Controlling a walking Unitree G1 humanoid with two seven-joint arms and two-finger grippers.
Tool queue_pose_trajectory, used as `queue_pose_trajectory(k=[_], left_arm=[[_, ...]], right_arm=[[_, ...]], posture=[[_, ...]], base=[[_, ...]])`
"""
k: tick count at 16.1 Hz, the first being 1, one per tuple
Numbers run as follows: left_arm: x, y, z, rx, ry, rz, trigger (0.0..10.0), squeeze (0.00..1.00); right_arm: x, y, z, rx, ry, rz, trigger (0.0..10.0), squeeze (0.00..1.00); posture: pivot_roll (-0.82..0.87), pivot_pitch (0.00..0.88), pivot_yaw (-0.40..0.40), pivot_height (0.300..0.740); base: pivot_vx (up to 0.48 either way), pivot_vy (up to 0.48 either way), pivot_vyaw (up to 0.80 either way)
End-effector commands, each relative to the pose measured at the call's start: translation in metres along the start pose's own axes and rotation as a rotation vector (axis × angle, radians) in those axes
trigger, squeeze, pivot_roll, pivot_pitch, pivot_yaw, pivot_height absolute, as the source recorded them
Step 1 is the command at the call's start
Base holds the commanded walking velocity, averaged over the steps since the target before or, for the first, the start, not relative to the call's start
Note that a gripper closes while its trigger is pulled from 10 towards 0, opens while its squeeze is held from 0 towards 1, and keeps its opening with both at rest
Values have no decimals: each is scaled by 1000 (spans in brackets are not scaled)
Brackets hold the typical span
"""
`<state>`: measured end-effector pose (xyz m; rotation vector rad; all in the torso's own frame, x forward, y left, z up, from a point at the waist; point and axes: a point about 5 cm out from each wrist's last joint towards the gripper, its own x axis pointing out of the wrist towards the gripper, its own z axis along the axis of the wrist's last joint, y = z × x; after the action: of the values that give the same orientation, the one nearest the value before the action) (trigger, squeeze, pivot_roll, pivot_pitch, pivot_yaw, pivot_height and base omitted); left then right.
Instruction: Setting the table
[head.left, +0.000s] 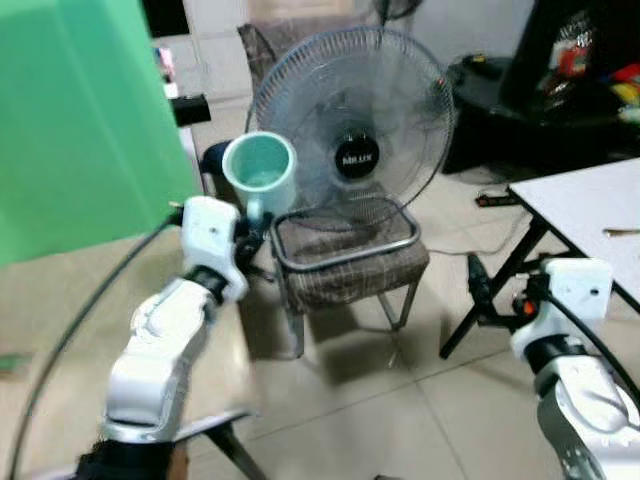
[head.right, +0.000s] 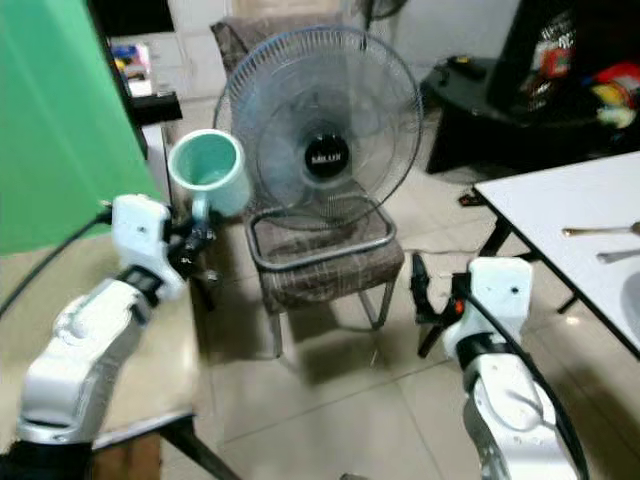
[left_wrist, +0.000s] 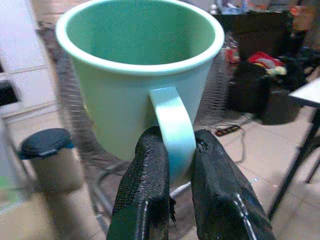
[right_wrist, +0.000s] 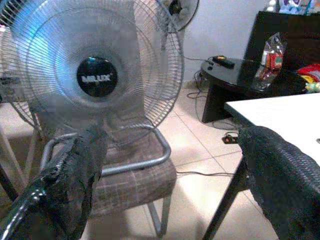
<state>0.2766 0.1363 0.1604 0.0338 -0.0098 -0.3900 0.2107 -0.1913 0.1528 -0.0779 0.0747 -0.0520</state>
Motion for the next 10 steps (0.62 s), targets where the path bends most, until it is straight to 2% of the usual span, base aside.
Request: queue_pose_trajectory(k=[1, 4, 6, 10], left_arm=[[-1, 3, 8, 26, -29, 12, 10000, 0], [0, 4, 8, 30, -29, 11, 10000, 0], [3, 5, 7, -2, -17, 11, 10000, 0], [5, 8, 6, 0, 4, 14, 10000, 0]], right_arm=[[-1, 0, 2, 4, -6, 3, 10000, 0], [-1, 0, 2, 3, -4, 1, 10000, 0], [-1, 1, 0, 22, 9, -5, 10000, 0], [-2, 0, 0, 26, 10, -14, 10000, 0]], posture=[[-4, 0, 30, 740], [-6, 0, 31, 740], [-6, 0, 31, 740], [-17, 0, 51, 740]], base=[[0, -356, 0], [0, -334, 0], [0, 0, 0], [0, 480, -800]])
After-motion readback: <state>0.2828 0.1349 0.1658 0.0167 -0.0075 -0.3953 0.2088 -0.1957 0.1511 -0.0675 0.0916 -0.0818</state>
